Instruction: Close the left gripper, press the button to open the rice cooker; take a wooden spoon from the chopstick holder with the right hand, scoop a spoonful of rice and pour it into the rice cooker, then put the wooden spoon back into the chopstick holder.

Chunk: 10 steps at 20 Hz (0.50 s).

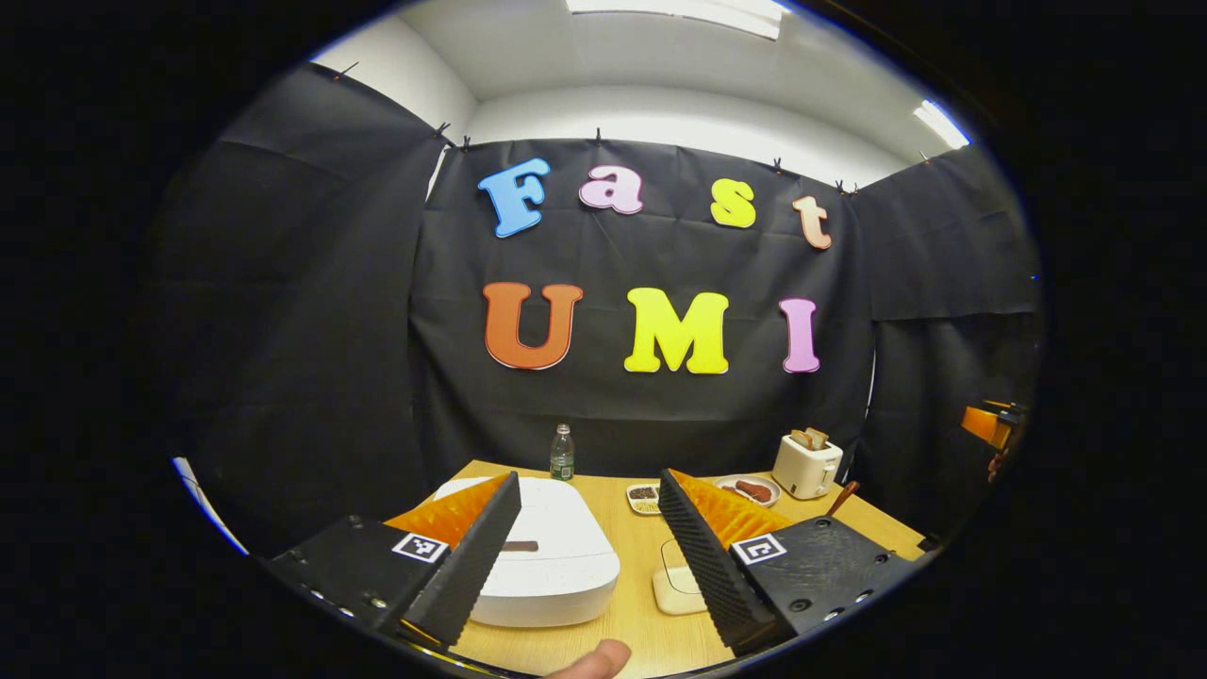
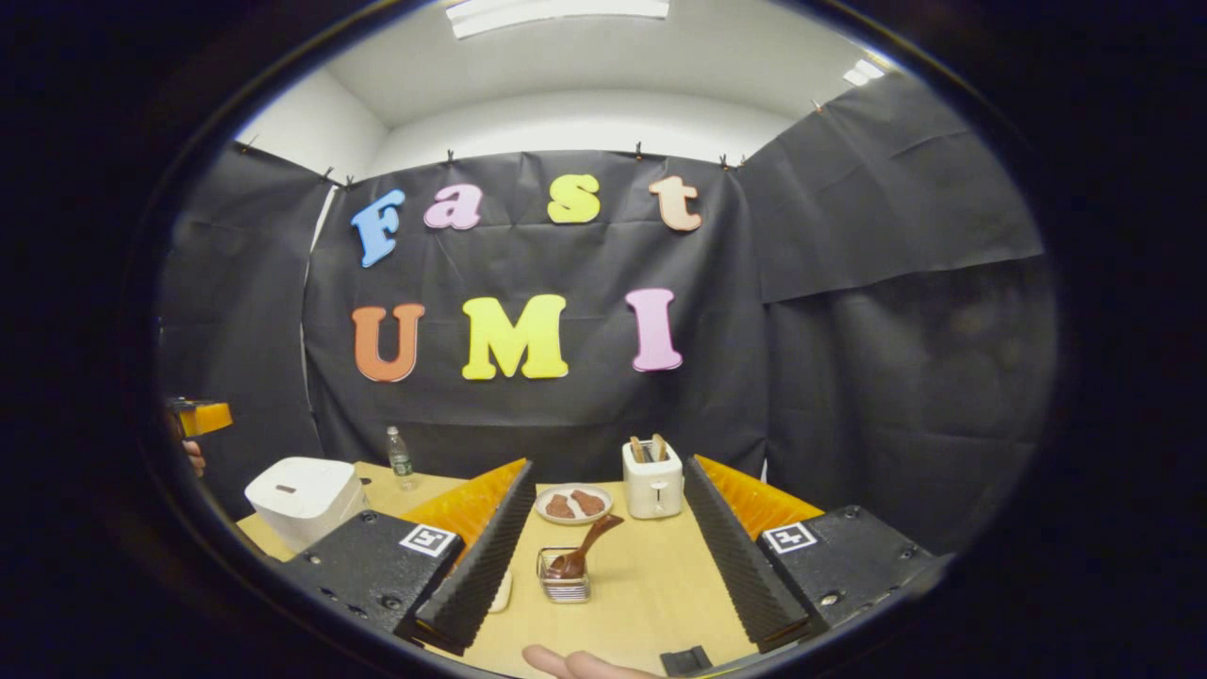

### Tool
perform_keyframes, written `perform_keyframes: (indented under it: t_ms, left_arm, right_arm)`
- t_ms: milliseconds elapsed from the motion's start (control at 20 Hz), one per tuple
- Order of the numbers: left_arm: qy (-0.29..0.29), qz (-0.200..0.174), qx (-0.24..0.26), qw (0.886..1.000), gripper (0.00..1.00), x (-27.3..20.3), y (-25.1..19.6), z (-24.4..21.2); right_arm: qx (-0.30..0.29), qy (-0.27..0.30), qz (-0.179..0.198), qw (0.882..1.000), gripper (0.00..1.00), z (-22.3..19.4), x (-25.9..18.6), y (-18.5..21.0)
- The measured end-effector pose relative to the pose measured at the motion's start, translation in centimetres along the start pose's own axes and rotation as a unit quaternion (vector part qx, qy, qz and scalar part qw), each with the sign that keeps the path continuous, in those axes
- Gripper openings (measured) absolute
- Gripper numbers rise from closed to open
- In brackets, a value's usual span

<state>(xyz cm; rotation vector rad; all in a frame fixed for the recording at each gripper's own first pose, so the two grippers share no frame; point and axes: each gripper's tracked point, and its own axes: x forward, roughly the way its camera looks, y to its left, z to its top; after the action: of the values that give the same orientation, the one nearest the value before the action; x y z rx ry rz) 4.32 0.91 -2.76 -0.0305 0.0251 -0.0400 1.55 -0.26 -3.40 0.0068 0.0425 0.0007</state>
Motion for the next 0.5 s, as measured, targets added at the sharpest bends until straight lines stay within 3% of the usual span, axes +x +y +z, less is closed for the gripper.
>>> perform_keyframes:
  t_ms: [50,250,350,400,500]
  left_arm:
    - [0.004,-0.002,0.004,1.000,0.80,0.3,0.0,-0.6]
    - [0.031,-0.004,0.021,0.999,0.68,1.6,0.5,-2.3]
    - [0.053,-0.006,0.021,0.998,0.53,2.5,0.6,-3.5]
    - [0.062,-0.003,0.019,0.998,0.52,2.9,0.9,-4.0]
    - [0.078,0.025,0.031,0.996,0.28,3.5,2.4,-4.8]
  right_arm:
    - [0.001,0.002,0.001,1.000,1.00,-0.1,0.1,0.1]
    - [-0.001,0.007,0.007,1.000,1.00,-0.7,0.3,0.2]
    - [-0.005,0.005,0.007,1.000,1.00,-0.8,0.4,0.1]
    - [-0.006,0.004,0.005,1.000,1.00,-0.9,0.4,0.0]
    - [-0.002,0.006,0.003,1.000,1.00,-1.5,0.6,-0.2]
